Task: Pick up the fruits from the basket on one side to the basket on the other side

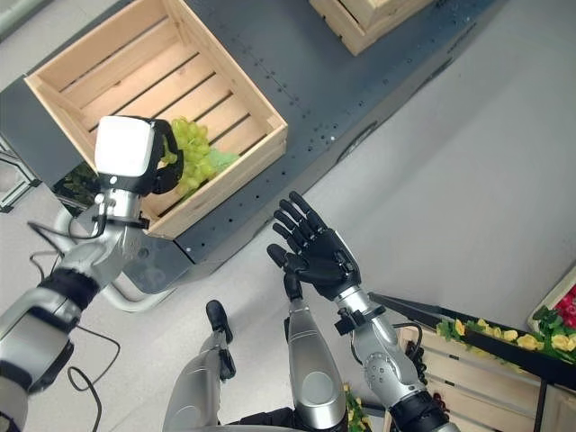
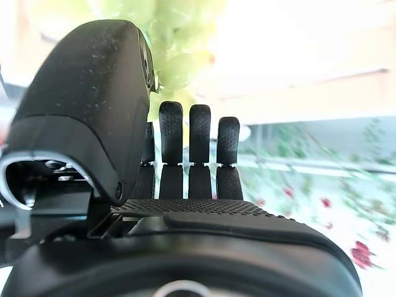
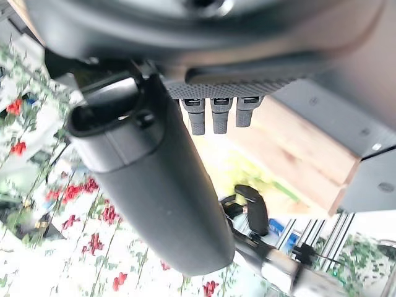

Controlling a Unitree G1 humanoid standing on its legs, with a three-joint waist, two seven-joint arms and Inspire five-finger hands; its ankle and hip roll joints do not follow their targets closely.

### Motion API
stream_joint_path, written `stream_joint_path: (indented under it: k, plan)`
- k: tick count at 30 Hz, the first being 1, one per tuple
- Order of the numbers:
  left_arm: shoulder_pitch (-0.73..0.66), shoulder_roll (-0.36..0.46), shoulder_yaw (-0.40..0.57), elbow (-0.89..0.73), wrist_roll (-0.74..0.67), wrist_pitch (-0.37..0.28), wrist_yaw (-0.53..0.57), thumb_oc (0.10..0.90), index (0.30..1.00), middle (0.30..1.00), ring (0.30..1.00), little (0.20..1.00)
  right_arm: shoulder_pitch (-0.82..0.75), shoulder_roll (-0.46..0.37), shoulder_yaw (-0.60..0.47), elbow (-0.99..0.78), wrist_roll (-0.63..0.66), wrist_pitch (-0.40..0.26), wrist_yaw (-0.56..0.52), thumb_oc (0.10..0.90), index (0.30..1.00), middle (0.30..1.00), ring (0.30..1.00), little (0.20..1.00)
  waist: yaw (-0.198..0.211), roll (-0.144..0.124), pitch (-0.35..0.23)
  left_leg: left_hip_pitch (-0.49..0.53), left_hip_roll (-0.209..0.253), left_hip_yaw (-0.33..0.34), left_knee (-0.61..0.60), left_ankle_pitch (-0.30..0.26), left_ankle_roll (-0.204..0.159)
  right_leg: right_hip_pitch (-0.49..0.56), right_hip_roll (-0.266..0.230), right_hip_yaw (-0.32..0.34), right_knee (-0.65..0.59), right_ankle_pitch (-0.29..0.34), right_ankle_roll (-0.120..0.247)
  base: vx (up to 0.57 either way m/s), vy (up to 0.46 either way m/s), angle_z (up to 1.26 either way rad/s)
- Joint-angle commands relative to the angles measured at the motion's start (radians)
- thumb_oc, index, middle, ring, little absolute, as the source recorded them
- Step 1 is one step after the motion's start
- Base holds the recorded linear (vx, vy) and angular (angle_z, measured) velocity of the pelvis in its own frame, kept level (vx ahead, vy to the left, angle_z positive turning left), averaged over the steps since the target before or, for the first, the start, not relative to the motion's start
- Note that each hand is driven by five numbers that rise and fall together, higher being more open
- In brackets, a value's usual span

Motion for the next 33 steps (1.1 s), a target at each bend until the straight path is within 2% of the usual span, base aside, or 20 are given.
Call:
stream_joint_path:
  k: [1,6,9,12,18,19,20,21,22,33]
  plan:
    - [0.023,0.044,0.146,-0.115,-0.006,-0.063,0.206,0.400,0.300,0.300,0.300,0.300,0.025,0.002,-0.048,-0.155,0.041,-0.097,0.055,0.800,0.900,0.900,0.900,0.900,0.008,0.007,-0.144,-0.014,0.033,-0.041,0.015,0.030,-0.011,0.100,-0.006,0.000,-0.149,0.078,-0.040,0.04,0.010,0.08]
    - [0.137,0.019,0.236,-0.220,-0.002,-0.108,0.270,0.400,0.300,0.300,0.300,0.300,0.038,0.007,-0.050,-0.173,0.009,-0.086,0.024,0.800,0.900,0.900,0.900,0.900,0.026,0.023,-0.200,0.045,0.023,-0.049,-0.032,0.034,-0.011,0.163,-0.010,0.005,-0.194,0.078,-0.037,0.06,0.030,0.10]
    - [0.202,0.001,0.267,-0.269,0.023,-0.121,0.253,0.400,0.300,0.300,0.300,0.300,0.045,0.010,-0.061,-0.171,0.004,-0.074,0.028,0.800,0.900,0.900,0.900,0.900,0.036,0.028,-0.230,0.073,0.020,-0.052,-0.060,0.038,-0.012,0.192,-0.015,0.001,-0.221,0.085,-0.031,0.06,0.037,0.00]
    - [0.224,0.000,0.247,-0.301,0.018,-0.092,0.203,0.400,0.300,0.300,0.300,0.300,0.044,0.006,-0.064,-0.182,0.000,-0.056,0.013,0.800,0.900,0.900,0.900,0.900,0.038,0.034,-0.247,0.087,0.019,-0.050,-0.076,0.041,-0.013,0.206,-0.014,0.001,-0.232,0.085,-0.031,0.04,0.034,0.00]
    - [0.228,0.014,0.224,-0.300,-0.016,-0.084,0.163,0.400,0.300,0.300,0.300,0.300,0.042,-0.011,-0.074,-0.180,0.005,-0.022,0.016,0.800,0.900,0.900,0.900,0.900,0.029,0.047,-0.253,0.102,0.023,-0.037,-0.082,0.037,-0.014,0.212,-0.011,0.013,-0.238,0.080,-0.032,0.04,0.039,-0.05]
    - [0.224,0.015,0.212,-0.300,-0.019,-0.084,0.153,0.411,0.316,0.316,0.316,0.316,0.041,-0.012,-0.076,-0.177,0.007,-0.018,0.022,0.800,0.900,0.900,0.900,0.900,0.026,0.048,-0.249,0.100,0.023,-0.035,-0.079,0.035,-0.013,0.209,-0.010,0.017,-0.235,0.078,-0.032,0.01,0.019,-0.13]
    - [0.219,0.017,0.205,-0.302,-0.023,-0.084,0.147,0.558,0.538,0.538,0.538,0.538,0.040,-0.014,-0.078,-0.177,0.007,-0.016,0.024,0.800,0.900,0.900,0.900,0.900,0.024,0.049,-0.245,0.099,0.022,-0.034,-0.077,0.035,-0.013,0.206,-0.009,0.020,-0.233,0.078,-0.032,0.00,0.011,-0.10]
    - [0.215,0.017,0.202,-0.307,-0.025,-0.080,0.138,0.769,0.853,0.853,0.853,0.853,0.038,-0.015,-0.077,-0.177,0.006,-0.017,0.022,0.800,0.900,0.900,0.900,0.900,0.023,0.050,-0.242,0.097,0.021,-0.034,-0.076,0.034,-0.013,0.205,-0.009,0.021,-0.232,0.077,-0.032,0.00,0.009,-0.06]
    - [0.209,0.020,0.191,-0.311,-0.025,-0.079,0.133,0.800,0.900,0.900,0.900,0.900,0.033,-0.018,-0.076,-0.173,0.010,-0.019,0.020,0.800,0.900,0.900,0.900,0.900,0.021,0.052,-0.236,0.095,0.021,-0.032,-0.071,0.032,-0.013,0.203,-0.008,0.023,-0.230,0.077,-0.032,0.00,0.000,0.00]
    - [0.184,0.025,0.140,-0.321,-0.008,-0.069,0.170,0.800,0.900,0.900,0.900,0.900,0.020,-0.035,-0.068,-0.155,0.034,-0.023,0.048,0.800,0.900,0.900,0.900,0.900,0.003,0.061,-0.208,0.089,0.021,-0.018,-0.074,0.033,-0.012,0.183,-0.007,0.035,-0.221,0.077,-0.030,0.00,0.004,-0.03]
